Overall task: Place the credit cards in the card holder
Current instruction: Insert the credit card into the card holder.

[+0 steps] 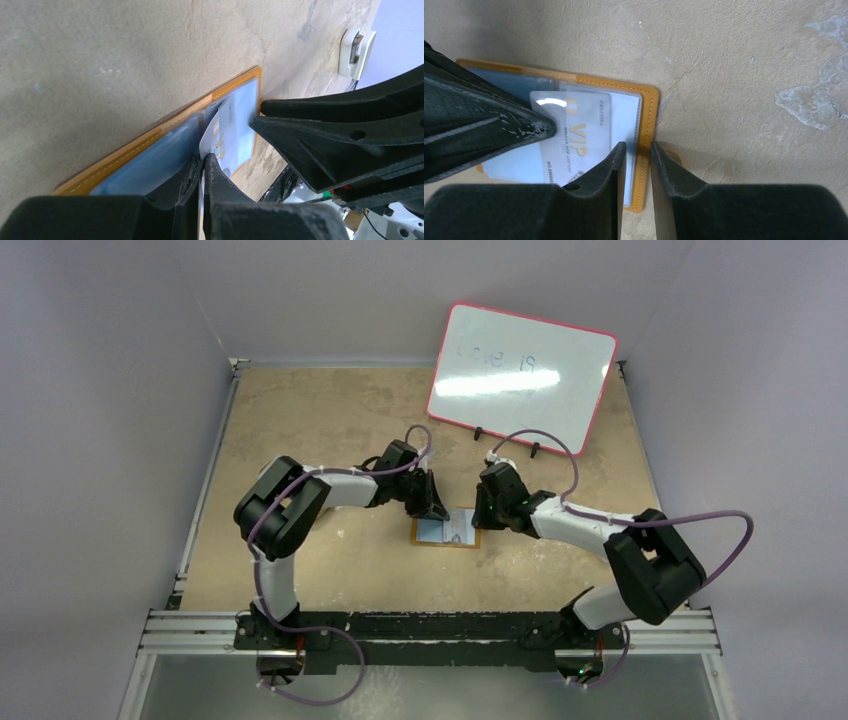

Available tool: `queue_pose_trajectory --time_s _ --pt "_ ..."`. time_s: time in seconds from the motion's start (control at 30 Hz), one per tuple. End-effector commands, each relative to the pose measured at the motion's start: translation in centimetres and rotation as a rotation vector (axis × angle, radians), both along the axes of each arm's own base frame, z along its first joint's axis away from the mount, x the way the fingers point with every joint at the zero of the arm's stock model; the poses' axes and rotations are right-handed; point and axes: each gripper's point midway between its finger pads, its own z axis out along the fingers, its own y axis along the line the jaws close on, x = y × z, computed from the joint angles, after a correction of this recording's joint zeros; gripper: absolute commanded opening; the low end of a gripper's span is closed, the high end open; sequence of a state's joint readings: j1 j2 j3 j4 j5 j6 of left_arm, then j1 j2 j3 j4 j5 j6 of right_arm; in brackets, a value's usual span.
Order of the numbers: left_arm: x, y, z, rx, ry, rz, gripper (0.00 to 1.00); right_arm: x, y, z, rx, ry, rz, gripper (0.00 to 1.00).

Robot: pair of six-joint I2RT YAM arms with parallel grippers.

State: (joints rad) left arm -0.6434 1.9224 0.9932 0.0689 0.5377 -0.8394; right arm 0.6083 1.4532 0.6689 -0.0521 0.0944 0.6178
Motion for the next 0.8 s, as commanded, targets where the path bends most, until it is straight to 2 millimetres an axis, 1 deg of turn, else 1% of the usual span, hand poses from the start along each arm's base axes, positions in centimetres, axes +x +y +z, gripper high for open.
queue_pose_trajectory --time_s 0.0,0.13,0.2,0.27,0.33,0.37,0.5,0.67,0.77 --pt "0.6 -1.5 -0.9 0.015 -0.025 0.013 0.05 0.2 -0.1 -0.5 0.011 -0.006 -0.028 0.26" --pt "1.4 -1.5 0.0 0.029 -0.063 0.040 0.20 0.2 -0.3 -0.7 0.002 -0.004 -0.033 0.26" --pt "1.8 -1.0 0.5 0.059 -0.089 0.058 0.27 0.1 -0.4 -0.6 0.004 -0.006 -0.034 0.26" --pt "2.2 -0.5 0.9 0.089 -0.112 0.078 0.31 0.0 -0.4 -0.4 0.005 -0.008 -0.035 0.25" --pt "2.5 0.0 1.3 0.110 -0.132 0.103 0.33 0.0 -0.4 -0.2 0.009 -0.012 -0.036 0.25" --pt "2.7 0.1 1.8 0.111 -0.146 0.115 0.33 0.0 -0.4 0.0 0.012 -0.014 -0.034 0.25" --pt "3.1 0.4 2.7 0.102 -0.165 0.153 0.35 -0.1 -0.3 0.3 0.023 -0.017 -0.029 0.25" --pt "3.1 0.3 3.0 0.100 -0.172 0.162 0.36 -0.3 -0.2 0.4 0.033 -0.014 -0.025 0.25" --pt "2.8 -0.1 2.6 0.093 -0.162 0.157 0.36 -0.5 -0.2 0.3 0.039 -0.011 -0.025 0.25"
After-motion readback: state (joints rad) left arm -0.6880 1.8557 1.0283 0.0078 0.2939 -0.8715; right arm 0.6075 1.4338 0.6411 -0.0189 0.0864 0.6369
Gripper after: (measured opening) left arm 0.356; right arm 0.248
